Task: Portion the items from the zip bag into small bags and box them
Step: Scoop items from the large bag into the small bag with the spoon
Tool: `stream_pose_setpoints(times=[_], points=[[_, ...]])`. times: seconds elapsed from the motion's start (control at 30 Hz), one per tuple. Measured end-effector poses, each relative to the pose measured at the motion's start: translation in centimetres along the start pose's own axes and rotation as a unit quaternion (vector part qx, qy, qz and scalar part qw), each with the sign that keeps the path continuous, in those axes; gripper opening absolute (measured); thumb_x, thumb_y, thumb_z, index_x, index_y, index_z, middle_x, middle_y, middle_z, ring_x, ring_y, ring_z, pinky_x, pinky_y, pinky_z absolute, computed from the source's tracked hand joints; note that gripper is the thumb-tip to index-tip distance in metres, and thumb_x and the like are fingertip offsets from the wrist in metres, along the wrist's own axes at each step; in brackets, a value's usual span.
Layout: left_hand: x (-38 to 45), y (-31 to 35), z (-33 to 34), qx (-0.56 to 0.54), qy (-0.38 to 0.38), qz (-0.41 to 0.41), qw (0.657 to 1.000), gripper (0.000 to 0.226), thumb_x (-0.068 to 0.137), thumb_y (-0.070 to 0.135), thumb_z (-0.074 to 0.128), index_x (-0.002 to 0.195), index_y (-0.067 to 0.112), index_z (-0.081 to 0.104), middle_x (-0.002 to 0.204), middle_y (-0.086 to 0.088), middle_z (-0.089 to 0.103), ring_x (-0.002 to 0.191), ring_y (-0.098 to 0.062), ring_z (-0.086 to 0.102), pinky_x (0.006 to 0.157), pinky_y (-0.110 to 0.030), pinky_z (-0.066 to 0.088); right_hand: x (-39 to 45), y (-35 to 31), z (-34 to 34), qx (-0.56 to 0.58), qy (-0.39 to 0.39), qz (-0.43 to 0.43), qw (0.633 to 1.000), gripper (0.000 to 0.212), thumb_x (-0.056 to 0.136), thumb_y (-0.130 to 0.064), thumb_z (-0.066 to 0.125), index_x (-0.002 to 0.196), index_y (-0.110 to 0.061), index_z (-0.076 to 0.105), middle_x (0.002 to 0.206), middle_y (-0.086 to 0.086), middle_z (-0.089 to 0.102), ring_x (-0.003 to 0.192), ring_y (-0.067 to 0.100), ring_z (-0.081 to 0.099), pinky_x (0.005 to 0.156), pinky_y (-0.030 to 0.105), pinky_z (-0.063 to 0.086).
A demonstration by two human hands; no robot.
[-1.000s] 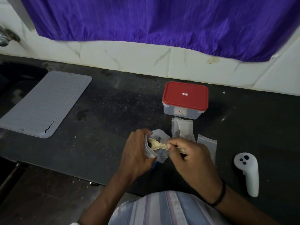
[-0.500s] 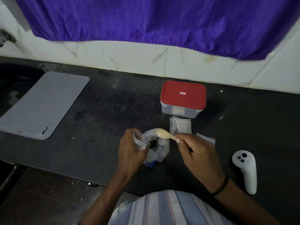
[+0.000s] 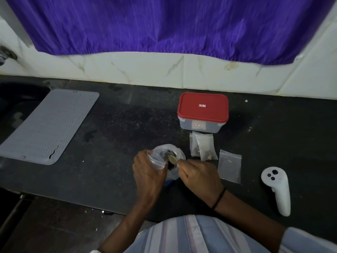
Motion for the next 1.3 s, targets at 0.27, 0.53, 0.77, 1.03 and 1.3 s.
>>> stream_pose_setpoints(times=[0.27, 0.53, 0.77, 1.03, 1.3], points=[[-0.9, -0.3, 1.6, -0.085, -0.093, -0.072, 0.989, 0.047, 0.081, 0.032, 0.078, 0.107, 0.023, 0.040, 0.094, 0.007, 0.057, 0.083, -0.010, 0.062, 0.070, -0.036, 0.056, -0.3, 0.1, 2.1, -0.062, -0.094, 0.038, 0.993, 0.019, 0.060, -0.020, 0.083, 0.064, -0.020, 0.065, 0.051, -0.004, 0.058, 0.037, 0.011, 0.052, 0.037, 0.016, 0.032], [0.0, -1.9, 2.6, -0.179, -0.149, -0.120, 0.965, 0.040, 0.078, 0.024, 0.071, 0.107, 0.027, 0.044, 0.104, -0.006, 0.061, 0.094, -0.023, 0.066, 0.079, -0.050, 0.059, -2.1, 2.3, 4.6, 0.142, -0.152, 0.188, 0.960, 0.018, 0.099, -0.029, 0.048, 0.101, -0.022, 0.065, 0.080, -0.007, 0.062, 0.068, 0.003, 0.056, 0.063, 0.016, 0.043], [0.0, -3.1, 3.4, -0.211, -0.173, -0.155, 0.949, 0.050, 0.062, 0.045, 0.072, 0.102, 0.033, 0.046, 0.106, -0.009, 0.063, 0.094, -0.024, 0.067, 0.079, -0.042, 0.060, -3.8, 3.5, 5.2, 0.291, -0.125, 0.329, 0.889, 0.016, 0.098, -0.024, 0.051, 0.104, -0.023, 0.067, 0.071, -0.013, 0.059, 0.059, 0.000, 0.058, 0.055, 0.014, 0.044], [-0.2, -2.4, 2.5, -0.260, -0.193, -0.090, 0.942, 0.063, 0.060, 0.045, 0.080, 0.110, 0.024, 0.047, 0.107, -0.010, 0.063, 0.096, -0.024, 0.068, 0.079, -0.049, 0.060, -5.5, 5.4, 2.8, 0.394, -0.038, 0.417, 0.818, 0.014, 0.097, -0.018, 0.055, 0.096, -0.023, 0.069, 0.057, -0.002, 0.059, 0.049, 0.007, 0.054, 0.048, 0.023, 0.048], [0.1, 0.6, -1.5, -0.163, -0.077, 0.114, 0.977, 0.046, 0.074, 0.046, 0.077, 0.104, 0.022, 0.053, 0.086, 0.001, 0.058, 0.073, -0.013, 0.060, 0.062, -0.027, 0.053, -4.1, 3.2, -3.5, 0.456, 0.008, 0.380, 0.805, 0.017, 0.095, -0.012, 0.055, 0.092, -0.017, 0.071, 0.053, 0.004, 0.056, 0.045, 0.014, 0.049, 0.044, 0.023, 0.045]])
Point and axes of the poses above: each hand's wrist, its own x-axis towards the middle knuckle, its own z-axis out of the palm, y = z × x, the point moved 7 cm from there along x, towards the middle knuckle
